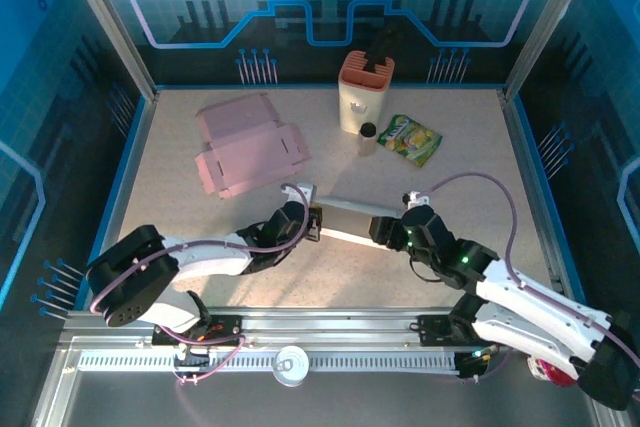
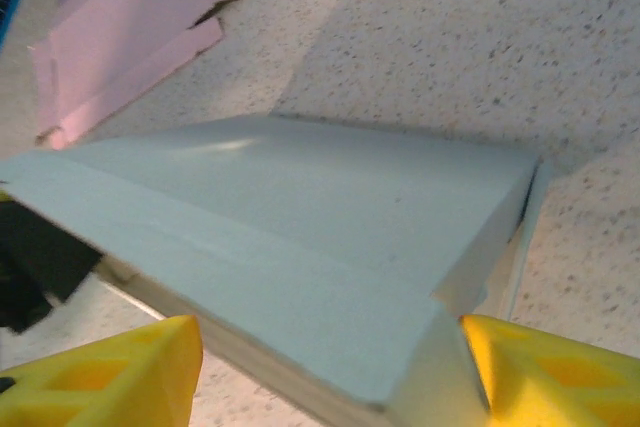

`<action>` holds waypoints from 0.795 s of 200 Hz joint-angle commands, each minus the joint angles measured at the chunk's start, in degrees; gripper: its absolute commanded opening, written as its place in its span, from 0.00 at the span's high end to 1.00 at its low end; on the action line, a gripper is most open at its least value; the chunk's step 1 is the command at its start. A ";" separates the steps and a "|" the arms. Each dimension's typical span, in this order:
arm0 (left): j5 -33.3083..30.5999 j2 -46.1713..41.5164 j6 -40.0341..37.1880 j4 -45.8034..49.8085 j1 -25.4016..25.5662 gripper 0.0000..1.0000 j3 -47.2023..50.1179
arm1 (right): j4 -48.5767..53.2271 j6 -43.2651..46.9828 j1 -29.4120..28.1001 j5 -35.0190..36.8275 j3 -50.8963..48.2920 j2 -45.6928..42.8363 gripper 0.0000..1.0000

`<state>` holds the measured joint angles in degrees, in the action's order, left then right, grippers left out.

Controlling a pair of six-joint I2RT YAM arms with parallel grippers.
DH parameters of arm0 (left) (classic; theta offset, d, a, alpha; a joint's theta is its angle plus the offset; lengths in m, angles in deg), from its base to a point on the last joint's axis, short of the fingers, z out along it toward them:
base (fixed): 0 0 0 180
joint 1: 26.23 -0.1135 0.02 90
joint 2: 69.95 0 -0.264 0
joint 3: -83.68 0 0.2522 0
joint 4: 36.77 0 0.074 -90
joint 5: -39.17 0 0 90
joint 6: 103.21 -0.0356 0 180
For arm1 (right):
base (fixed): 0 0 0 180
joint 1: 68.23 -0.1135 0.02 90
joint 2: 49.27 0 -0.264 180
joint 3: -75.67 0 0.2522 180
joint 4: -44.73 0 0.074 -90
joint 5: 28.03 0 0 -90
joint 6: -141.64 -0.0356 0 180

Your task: Fold the paper box

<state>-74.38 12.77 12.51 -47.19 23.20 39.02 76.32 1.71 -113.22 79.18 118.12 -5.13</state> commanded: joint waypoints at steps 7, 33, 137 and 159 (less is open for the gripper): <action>-2.19 1.63 2.50 2.31 0.91 1.00 2.06 | 3.87 -4.92 -0.88 -5.48 1.46 -4.02 0.30; -2.88 1.80 2.76 2.50 1.20 1.00 1.68 | 8.80 -5.62 -0.97 -7.41 4.36 -2.02 0.26; -5.06 2.42 3.56 1.51 3.03 1.00 2.98 | 21.51 -9.58 1.91 -7.67 16.29 -4.63 0.15; -5.10 2.63 3.57 0.94 3.57 1.00 3.48 | 21.46 -8.67 10.69 -16.53 16.59 -1.43 0.18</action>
<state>-79.45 13.65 15.24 -49.16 25.86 40.33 94.17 -6.90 -109.66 70.20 133.83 -9.48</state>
